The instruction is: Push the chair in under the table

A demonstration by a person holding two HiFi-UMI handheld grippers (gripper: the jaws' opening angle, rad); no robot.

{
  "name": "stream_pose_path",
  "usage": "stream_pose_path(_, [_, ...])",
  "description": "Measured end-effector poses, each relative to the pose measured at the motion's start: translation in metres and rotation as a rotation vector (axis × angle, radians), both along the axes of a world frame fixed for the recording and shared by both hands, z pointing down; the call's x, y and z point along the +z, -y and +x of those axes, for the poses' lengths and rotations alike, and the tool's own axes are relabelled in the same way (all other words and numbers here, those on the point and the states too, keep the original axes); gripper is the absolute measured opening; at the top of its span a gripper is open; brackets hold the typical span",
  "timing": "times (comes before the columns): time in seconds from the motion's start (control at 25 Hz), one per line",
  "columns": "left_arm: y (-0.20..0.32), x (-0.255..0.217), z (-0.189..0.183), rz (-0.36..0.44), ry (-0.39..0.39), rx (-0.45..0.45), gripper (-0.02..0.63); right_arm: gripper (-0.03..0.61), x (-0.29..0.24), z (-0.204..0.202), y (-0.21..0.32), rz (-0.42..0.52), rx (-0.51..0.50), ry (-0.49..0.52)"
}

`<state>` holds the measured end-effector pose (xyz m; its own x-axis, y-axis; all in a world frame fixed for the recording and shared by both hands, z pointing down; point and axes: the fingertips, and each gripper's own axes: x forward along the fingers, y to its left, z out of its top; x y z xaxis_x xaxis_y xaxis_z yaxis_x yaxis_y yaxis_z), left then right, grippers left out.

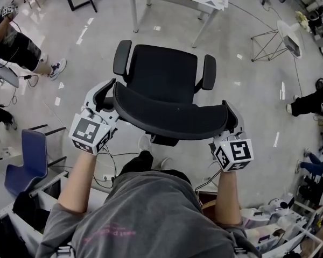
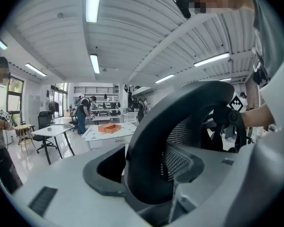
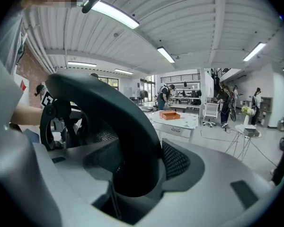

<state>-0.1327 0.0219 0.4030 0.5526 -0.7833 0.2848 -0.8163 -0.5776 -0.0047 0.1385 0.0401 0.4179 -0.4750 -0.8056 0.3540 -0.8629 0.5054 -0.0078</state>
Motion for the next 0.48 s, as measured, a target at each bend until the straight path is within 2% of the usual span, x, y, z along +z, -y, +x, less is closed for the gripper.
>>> stream_pose_path(0.32, [0.018, -0.004, 0.0, -0.019, 0.01, 0.069, 0.241, 0.235, -0.003, -0.003, 0.016, -0.009, 0.011, -0.009])
stream_pose_path(0.48, [0.032, -0.003, -0.002, -0.018, 0.009, 0.067, 0.241, 0.235, -0.003, -0.005, 0.03, -0.005, 0.021, -0.005])
